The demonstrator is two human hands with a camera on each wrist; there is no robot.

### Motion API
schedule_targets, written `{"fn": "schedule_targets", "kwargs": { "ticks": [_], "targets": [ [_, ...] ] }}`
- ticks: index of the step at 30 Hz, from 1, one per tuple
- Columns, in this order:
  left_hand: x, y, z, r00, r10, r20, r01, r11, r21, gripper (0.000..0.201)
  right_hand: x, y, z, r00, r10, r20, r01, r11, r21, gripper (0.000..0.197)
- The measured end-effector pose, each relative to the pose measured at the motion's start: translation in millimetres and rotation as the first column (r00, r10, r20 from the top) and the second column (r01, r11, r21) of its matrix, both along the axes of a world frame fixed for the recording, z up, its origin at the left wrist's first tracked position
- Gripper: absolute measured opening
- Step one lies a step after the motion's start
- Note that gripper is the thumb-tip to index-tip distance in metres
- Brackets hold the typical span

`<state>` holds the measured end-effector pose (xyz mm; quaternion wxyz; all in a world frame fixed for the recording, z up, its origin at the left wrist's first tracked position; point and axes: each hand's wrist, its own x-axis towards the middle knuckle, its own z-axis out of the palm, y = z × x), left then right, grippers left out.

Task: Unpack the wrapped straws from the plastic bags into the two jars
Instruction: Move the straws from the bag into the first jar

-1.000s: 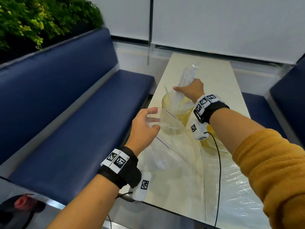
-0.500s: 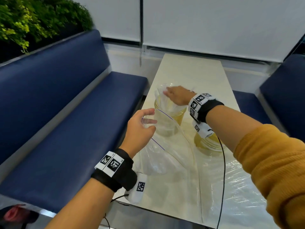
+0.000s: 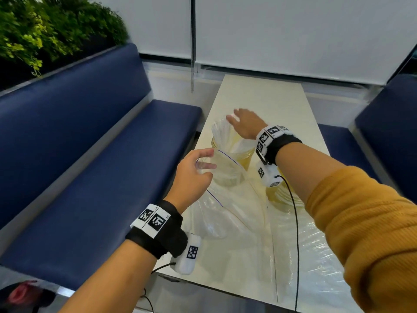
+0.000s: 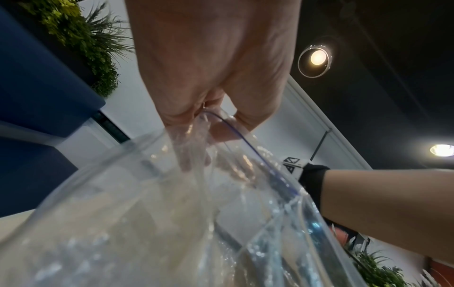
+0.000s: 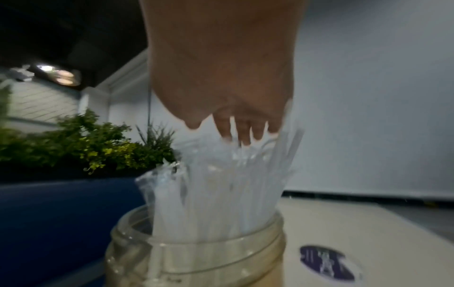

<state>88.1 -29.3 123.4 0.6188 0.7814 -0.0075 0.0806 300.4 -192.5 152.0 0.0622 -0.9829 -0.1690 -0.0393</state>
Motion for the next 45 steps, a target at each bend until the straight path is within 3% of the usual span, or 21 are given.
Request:
{"fn": "schedule_targets", "kwargs": {
  "ticks": [2,4,7,10,12,14,17,19,20,22,24,26,29,34,39,45],
  "targets": [
    [0,1,-1,1.000,0.005,0.001,-0.005,1.000,-0.008,0.055,0,-10,6,0.936,-0.100,0.337,0.080,0.994,0.073,0.062],
    [0,0,0,1.000,0.002,-0.001,-0.002,1.000,-0.022,0.054,-4,-20,9,0.848,-0.267,0.457,0.211,0.963,0.170,0.058],
    [1,-3,0,1.000,-0.008,-0.001,0.008,0.999,-0.038,0.054,-7,-28,-4,0.905,-0.330,0.268,0.299,0.942,0.151,0.058],
    [2,-7,0,1.000,-0.030,0.000,0.030,0.999,-0.027,0.055,-18,-30,-27,0.981,-0.189,0.046,0.179,0.970,0.166,0.059],
    [1,-10,0,0.998,-0.057,0.011,0.057,0.998,-0.009,0.057,-32,-28,-35,0.989,-0.148,-0.021,0.150,0.977,0.151,0.061],
    [-1,-13,2,0.996,-0.089,0.020,0.089,0.996,0.003,0.059,-45,-30,-29,0.984,-0.172,0.043,0.159,0.962,0.223,0.059],
    [-2,-17,4,0.990,-0.139,0.014,0.139,0.990,0.007,0.065,-75,-29,9,0.920,-0.199,0.337,0.094,0.948,0.302,0.040],
    [-2,-21,4,0.987,-0.158,0.005,0.158,0.987,0.023,0.069,-107,-25,37,0.905,-0.212,0.370,0.082,0.938,0.337,0.033],
    [-2,-22,3,0.987,-0.161,0.005,0.161,0.986,0.034,0.071,-126,-23,47,0.928,-0.199,0.314,0.092,0.941,0.325,0.037],
    [-4,-25,2,0.986,-0.166,0.016,0.165,0.985,0.045,0.072,-161,-19,52,0.992,-0.117,0.054,0.102,0.967,0.232,0.039],
    [-7,-28,0,0.983,-0.181,0.038,0.179,0.983,0.050,0.073,-185,-15,32,0.959,-0.047,-0.280,0.074,0.993,0.089,0.039],
    [-11,-30,-4,0.978,-0.204,0.053,0.201,0.978,0.056,0.075,-195,-11,1,0.906,-0.053,-0.420,0.018,0.996,-0.087,0.043],
    [-18,-33,-10,0.969,-0.229,0.090,0.222,0.972,0.083,0.077,-199,-12,-37,0.856,-0.142,-0.498,0.017,0.969,-0.248,0.054],
    [-27,-40,-15,0.954,-0.273,0.125,0.258,0.958,0.122,0.078,-196,-10,-64,0.760,-0.182,-0.624,0.072,0.978,-0.198,0.042],
    [-32,-40,-18,0.950,-0.288,0.122,0.274,0.954,0.120,0.078,-194,-3,-72,0.713,-0.213,-0.668,0.153,0.977,-0.148,0.024],
    [-27,-30,-22,0.957,-0.268,0.113,0.253,0.959,0.128,0.074,-194,-11,-56,0.725,-0.215,-0.654,0.083,0.970,-0.228,0.038]
  ]
}}
